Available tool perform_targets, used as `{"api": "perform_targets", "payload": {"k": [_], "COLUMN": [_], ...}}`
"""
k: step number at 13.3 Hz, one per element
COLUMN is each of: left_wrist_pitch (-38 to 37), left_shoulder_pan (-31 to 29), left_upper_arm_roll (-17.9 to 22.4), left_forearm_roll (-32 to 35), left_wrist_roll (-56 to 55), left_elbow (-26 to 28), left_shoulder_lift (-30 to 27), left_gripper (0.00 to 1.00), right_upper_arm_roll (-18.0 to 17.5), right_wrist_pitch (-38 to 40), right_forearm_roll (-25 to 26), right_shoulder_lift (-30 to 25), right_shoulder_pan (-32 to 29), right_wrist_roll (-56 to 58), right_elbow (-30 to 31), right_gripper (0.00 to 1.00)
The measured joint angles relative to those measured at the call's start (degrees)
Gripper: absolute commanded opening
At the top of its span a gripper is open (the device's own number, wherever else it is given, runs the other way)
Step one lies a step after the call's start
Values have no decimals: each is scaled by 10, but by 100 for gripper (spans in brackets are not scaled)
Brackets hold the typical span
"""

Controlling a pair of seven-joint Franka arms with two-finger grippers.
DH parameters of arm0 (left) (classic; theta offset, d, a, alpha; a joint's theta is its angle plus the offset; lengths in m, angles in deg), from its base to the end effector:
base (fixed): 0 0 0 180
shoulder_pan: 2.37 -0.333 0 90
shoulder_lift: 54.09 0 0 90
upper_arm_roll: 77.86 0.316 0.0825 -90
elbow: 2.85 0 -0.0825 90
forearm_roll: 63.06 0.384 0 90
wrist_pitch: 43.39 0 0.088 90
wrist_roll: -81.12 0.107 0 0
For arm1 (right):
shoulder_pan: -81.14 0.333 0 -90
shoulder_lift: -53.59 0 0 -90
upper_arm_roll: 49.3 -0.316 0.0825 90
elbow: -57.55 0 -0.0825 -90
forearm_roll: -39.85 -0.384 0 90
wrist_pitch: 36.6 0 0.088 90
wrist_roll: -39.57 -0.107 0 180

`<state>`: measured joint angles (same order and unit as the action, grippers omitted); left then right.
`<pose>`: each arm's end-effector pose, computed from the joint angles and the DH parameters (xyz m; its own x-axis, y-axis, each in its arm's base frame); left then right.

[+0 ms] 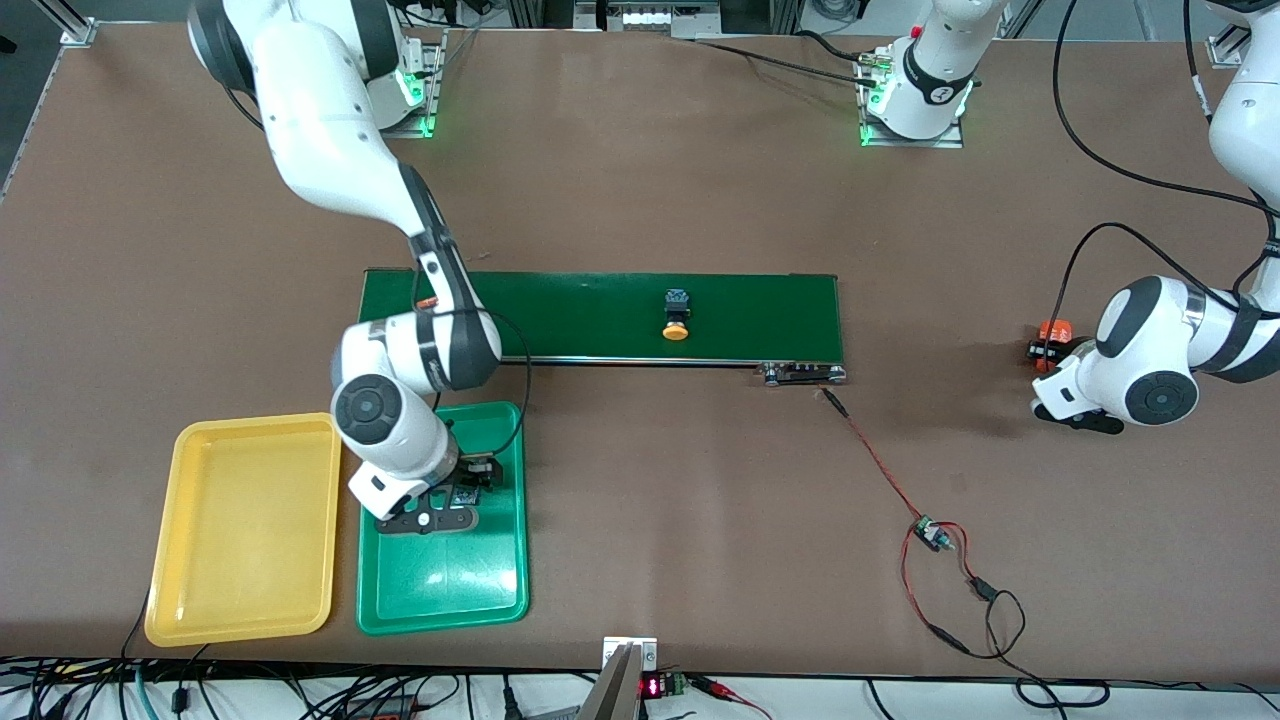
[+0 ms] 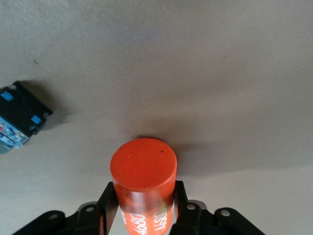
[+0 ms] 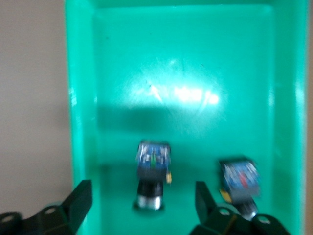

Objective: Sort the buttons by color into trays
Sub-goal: 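Set the orange cylinder on the belt while the right gripper returns to the belt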

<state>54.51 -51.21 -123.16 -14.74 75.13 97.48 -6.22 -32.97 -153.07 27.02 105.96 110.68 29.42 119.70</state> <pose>0.5833 0.1329 0.1685 0.8471 -0.1453 -0.5112 -0.2414 -0.9622 -0.1265 0.7325 0.2606 0.2875 0.9950 0.0738 0.0670 0.0735 -0.9973 0.0067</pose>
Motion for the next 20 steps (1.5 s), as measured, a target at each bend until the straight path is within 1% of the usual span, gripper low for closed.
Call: {"api": "perform_targets", "payload": {"k": [1, 3, 5, 6, 7, 8, 10, 13, 15, 17, 19, 20], "left_wrist_pitch": [2, -6, -50, -70, -86, -96, -104, -99, -76, -52, -36, -35], "left_shoulder_pan": [0, 0, 2, 9, 24, 45, 87, 162, 216, 251, 269, 274], "left_upper_arm_roll": [-10, -53, -118, -147, -163, -167, -166, -164, -160, -155, -152, -152], "left_forearm_roll": [0, 0, -6, -26, -57, -92, -148, -195, -204, -204, -204, -204], "left_wrist_roll": [0, 0, -2, -4, -8, -23, -82, -180, -240, -274, -272, -254], "left_elbow": [-3, -19, -41, -51, -61, -70, -76, -75, -74, -72, -72, -72], "left_shoulder_lift": [0, -2, -3, -5, -9, -12, -13, -7, 2, 21, 38, 43], "left_gripper": [17, 17, 17, 17, 17, 17, 17, 18, 19, 19, 16, 16], "right_upper_arm_roll": [5, 19, 24, 24, 24, 24, 23, 23, 23, 24, 24, 24], "right_wrist_pitch": [46, 112, 158, 179, 202, 219, 225, 222, 218, 215, 215, 215], "right_forearm_roll": [0, 0, 0, 0, 0, 0, -2, -2, -2, -2, -2, -2], "right_shoulder_lift": [-36, -100, -136, -146, -152, -158, -166, -173, -174, -174, -175, -175], "right_shoulder_pan": [-1, -2, -1, 1, 5, 10, 24, 44, 46, 44, 44, 44], "right_wrist_roll": [0, 0, -11, -37, -70, -106, -161, -184, -186, -186, -186, -186], "right_elbow": [-3, -2, 2, 2, 2, 3, 8, 22, 30, 34, 36, 38], "right_gripper": [100, 100, 100, 100, 100, 100, 100, 100, 100, 100, 100, 100]}}
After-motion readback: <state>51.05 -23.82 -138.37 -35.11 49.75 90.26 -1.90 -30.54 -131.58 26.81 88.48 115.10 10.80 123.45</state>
